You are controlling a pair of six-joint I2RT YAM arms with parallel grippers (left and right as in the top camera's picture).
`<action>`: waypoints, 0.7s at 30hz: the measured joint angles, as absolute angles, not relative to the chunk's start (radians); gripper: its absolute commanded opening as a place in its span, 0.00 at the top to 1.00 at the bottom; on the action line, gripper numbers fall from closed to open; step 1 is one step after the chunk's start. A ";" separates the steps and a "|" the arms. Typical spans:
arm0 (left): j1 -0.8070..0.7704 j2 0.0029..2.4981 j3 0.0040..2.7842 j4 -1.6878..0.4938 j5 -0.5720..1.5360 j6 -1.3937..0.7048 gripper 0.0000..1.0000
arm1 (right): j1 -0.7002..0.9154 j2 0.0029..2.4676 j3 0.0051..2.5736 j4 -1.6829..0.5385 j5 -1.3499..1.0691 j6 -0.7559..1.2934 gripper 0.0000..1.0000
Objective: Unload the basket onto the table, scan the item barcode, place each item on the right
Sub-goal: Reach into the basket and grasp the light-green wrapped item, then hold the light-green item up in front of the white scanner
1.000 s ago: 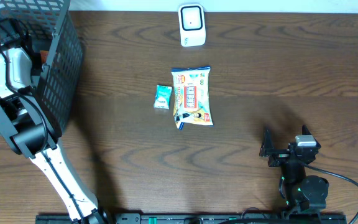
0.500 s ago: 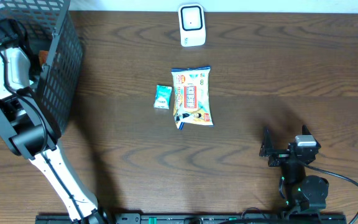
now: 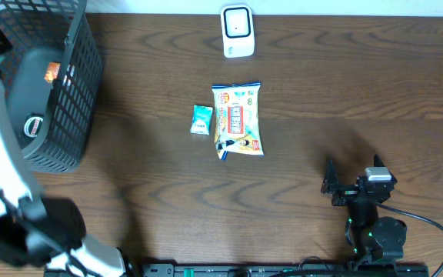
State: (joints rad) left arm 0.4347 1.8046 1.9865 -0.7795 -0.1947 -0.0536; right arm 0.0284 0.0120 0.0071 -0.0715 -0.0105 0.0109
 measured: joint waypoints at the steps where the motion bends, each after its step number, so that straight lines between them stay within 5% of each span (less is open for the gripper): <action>1: 0.432 1.758 1.990 -0.792 -0.144 -0.065 0.93 | 0.028 0.012 0.007 -0.072 -0.010 0.011 0.01; 12: 0.370 1.526 1.991 -0.956 0.514 -0.321 0.92 | 0.028 0.012 0.007 -0.072 -0.010 0.011 0.01; 21: 0.125 1.568 1.991 -1.226 0.628 -0.332 0.92 | 0.028 0.012 0.007 -0.072 -0.010 0.011 0.01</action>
